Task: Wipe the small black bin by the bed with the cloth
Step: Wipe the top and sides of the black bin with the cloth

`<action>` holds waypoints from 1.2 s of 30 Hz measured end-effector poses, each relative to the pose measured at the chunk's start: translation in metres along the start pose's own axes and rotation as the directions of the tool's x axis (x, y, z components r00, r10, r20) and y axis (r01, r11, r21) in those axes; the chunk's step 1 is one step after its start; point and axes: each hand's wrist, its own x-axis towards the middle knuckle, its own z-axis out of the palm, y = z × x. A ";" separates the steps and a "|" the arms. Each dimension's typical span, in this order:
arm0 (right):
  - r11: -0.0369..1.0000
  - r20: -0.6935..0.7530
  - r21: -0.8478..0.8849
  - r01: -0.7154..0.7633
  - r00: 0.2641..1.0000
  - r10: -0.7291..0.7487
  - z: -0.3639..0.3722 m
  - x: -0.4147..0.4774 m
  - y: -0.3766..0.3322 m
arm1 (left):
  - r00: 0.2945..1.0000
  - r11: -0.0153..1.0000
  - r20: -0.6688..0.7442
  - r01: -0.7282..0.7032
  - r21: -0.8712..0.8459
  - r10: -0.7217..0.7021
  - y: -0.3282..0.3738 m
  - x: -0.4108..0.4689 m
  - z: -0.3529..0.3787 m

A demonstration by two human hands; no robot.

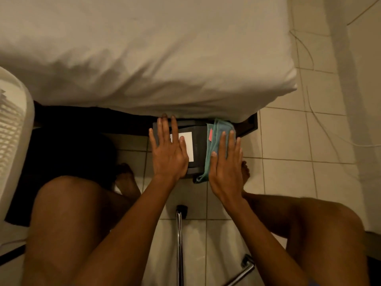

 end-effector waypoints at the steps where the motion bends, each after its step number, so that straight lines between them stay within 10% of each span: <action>1: 1.000 -0.009 -0.014 0.007 1.000 -0.007 0.001 0.001 -0.002 | 1.000 1.000 0.006 -0.004 0.002 0.004 -0.001 0.000 0.001; 13: 0.965 0.088 -0.036 0.261 0.962 -0.257 0.005 0.014 -0.023 | 0.997 0.996 0.009 -0.077 0.036 0.076 -0.007 0.004 0.001; 22: 0.999 -0.054 0.035 -0.030 0.998 0.032 -0.001 0.061 -0.009 | 0.999 0.999 0.016 -0.034 -0.018 0.035 -0.005 0.002 -0.002; 31: 0.963 0.126 -0.034 0.267 0.957 -0.261 -0.002 0.016 -0.011 | 0.999 0.999 -0.012 -0.034 -0.028 0.033 -0.002 0.001 -0.002; 36: 1.000 0.007 0.006 -0.015 1.000 0.015 0.000 0.042 -0.007 | 0.999 0.999 0.010 -0.033 -0.010 0.033 -0.004 0.001 0.000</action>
